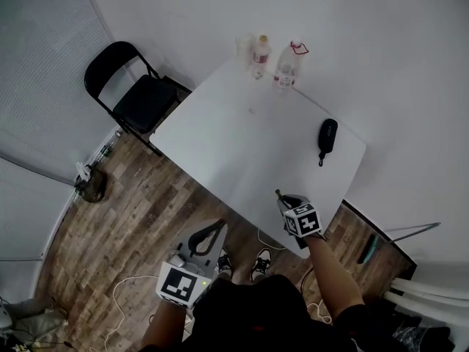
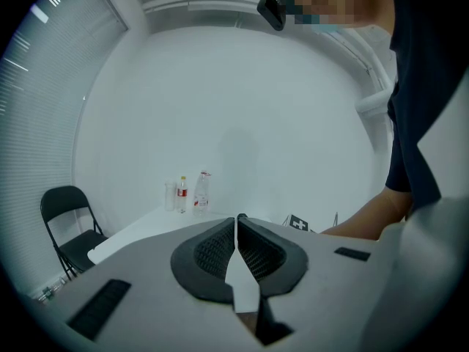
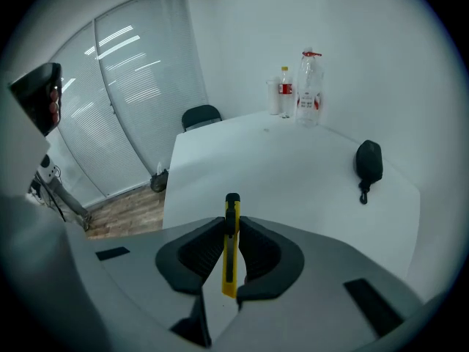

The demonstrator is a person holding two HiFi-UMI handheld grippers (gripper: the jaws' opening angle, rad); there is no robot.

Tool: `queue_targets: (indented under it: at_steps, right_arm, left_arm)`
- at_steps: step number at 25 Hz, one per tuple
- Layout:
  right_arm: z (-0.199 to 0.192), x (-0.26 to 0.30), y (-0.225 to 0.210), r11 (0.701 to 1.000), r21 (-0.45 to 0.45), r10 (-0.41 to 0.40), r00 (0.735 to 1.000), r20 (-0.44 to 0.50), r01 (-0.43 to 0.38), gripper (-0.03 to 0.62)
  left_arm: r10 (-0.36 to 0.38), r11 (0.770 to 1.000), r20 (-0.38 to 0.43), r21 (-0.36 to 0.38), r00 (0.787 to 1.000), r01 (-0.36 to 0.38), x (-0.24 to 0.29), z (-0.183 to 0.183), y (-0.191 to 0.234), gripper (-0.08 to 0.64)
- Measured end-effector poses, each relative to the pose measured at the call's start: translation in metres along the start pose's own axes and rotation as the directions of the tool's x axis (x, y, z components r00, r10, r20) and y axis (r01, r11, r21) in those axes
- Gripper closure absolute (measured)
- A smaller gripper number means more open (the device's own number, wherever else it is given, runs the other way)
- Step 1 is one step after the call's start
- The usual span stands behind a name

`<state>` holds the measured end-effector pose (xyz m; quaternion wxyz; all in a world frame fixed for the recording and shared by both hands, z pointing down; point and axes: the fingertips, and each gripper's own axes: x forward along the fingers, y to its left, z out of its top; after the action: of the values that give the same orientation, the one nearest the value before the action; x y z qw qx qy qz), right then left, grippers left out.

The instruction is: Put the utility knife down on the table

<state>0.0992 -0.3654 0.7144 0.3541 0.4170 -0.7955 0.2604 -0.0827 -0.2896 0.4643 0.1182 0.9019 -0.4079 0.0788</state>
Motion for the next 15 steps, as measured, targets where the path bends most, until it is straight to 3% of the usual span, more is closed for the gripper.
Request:
queue_targets:
  at_steps: [15]
  right_arm:
    - [-0.027,0.023,0.007,0.999,0.014,0.030,0.994,-0.106,-0.029,0.520]
  left_arm:
    - [0.047,0.999,-0.014,-0.021,0.999,-0.047,-0.005,-0.010,0.011,0.529]
